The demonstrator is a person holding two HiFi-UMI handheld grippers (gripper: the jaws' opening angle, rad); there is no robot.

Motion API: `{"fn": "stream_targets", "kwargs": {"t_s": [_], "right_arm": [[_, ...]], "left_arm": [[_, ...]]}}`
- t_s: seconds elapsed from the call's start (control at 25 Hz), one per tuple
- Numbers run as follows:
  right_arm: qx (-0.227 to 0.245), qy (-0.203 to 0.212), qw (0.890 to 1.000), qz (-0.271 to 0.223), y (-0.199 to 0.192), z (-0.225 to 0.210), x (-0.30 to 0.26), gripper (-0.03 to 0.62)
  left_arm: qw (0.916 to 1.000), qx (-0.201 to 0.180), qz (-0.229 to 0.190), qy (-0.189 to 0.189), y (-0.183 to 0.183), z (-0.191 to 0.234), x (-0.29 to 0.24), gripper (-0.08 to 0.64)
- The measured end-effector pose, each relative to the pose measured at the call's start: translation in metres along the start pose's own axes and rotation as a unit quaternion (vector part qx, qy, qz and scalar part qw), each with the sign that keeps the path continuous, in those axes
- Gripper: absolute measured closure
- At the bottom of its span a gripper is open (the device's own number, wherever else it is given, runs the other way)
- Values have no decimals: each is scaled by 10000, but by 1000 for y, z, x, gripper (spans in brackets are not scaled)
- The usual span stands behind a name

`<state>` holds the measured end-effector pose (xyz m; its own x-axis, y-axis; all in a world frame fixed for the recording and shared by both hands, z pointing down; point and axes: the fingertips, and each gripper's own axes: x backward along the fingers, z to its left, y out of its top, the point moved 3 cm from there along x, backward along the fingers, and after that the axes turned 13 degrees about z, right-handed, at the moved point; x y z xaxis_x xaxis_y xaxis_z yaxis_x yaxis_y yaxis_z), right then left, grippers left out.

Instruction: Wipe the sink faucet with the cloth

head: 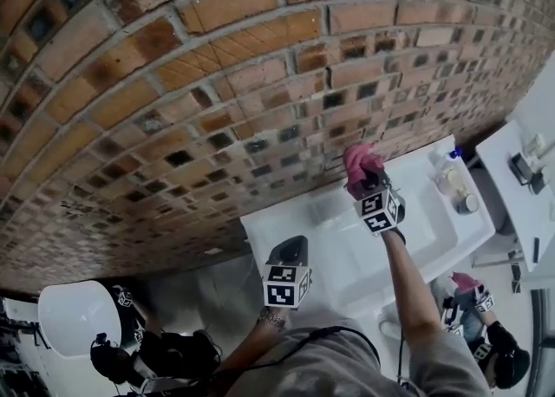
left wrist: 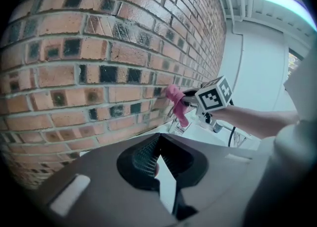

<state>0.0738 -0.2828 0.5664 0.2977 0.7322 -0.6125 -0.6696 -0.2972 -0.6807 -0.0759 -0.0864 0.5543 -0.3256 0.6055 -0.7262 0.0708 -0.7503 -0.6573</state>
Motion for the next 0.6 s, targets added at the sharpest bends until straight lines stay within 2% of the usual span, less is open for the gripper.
{"fn": "stream_targets", "kwargs": {"t_s": [0.12,0.2,0.28,0.32,0.36,0.44,0.48,0.52,0.6], "right_arm": [[537,-79,9982,237,-1,36,-4,565],[813,105,9955,484,-8,64,-13,566],[780,395,9922,889,-28,88,-24,566],[470,540,9898,1232,-48,93,-30,566],[-81,596,9844,1653,-73,90,-34,566],[-1553,478,9595,2300,-125,70,-22,565],[-2225,504,9469,2268,-135,64,-4,565],[-2713,613,9405,1950,-129,60,19,565],[-3117,841,9398,1120,-103,64,63,565]], "left_arm": [[9999,-16,-108,52,-2,3,14,546],[9998,18,-168,92,-5,7,24,546],[9997,47,-219,99,-10,8,35,546],[9996,53,-247,90,-12,8,40,546],[9996,54,-276,74,-14,8,46,546],[9995,38,-302,30,-22,8,57,546],[9996,29,-288,2,-28,7,61,546],[9997,29,-260,-34,-34,6,62,546],[9997,76,-165,-153,-44,2,57,546]]}}
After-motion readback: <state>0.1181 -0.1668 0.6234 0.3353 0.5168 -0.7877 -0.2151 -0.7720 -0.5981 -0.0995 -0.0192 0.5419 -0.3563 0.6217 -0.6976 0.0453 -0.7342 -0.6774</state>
